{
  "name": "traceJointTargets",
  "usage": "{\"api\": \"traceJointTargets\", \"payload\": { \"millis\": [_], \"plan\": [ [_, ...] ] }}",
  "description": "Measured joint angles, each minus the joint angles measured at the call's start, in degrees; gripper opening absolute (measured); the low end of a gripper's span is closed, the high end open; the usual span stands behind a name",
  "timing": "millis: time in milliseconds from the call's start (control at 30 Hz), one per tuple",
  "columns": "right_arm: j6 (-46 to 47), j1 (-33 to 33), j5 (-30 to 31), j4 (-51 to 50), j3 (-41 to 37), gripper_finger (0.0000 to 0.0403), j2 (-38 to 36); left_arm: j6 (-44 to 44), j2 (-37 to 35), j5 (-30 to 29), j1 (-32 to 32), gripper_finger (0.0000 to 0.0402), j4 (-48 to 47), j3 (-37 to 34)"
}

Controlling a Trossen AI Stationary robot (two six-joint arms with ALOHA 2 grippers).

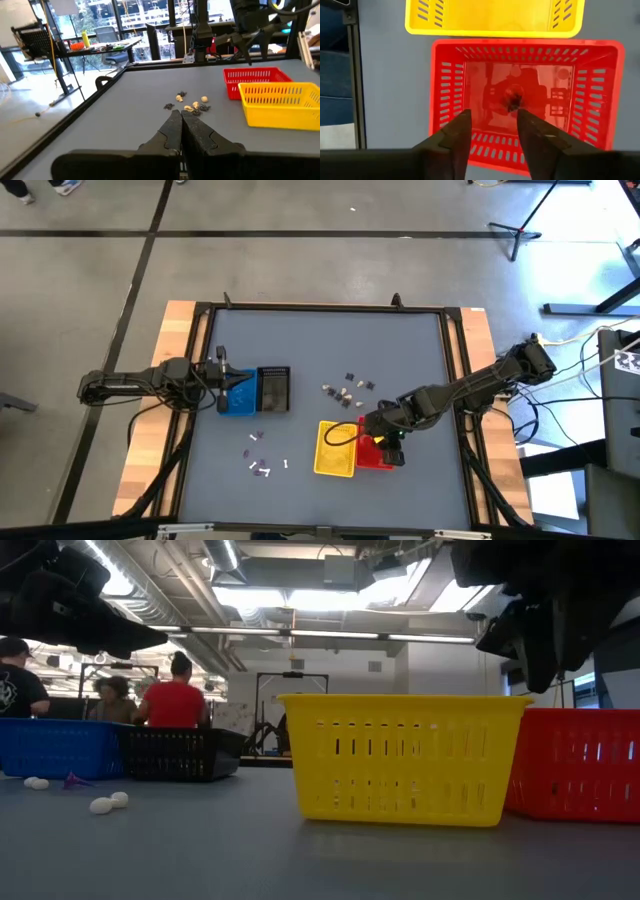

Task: Sort Halloween decoration
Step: Put the witch hat toy into the black bin

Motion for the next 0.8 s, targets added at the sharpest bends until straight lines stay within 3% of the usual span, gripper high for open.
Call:
{"api": "traceJointTargets", "payload": {
  "millis": [300,567,800],
  "plan": [
    [0.01,-0.01,0.01,0.22,0.0,0.019,-0.02,-7.82,-0.01,1.98,0.0,0.0006,10.88,0.01],
    [-0.01,-0.01,0.1,0.26,0.0,0.0189,-0.03,-19.29,0.0,6.36,0.01,0.0091,13.59,0.01],
    [-0.01,-0.01,0.14,0.32,0.0,0.0189,-0.04,-22.2,0.9,9.9,-1.56,0.0145,15.95,0.0]
  ]
}}
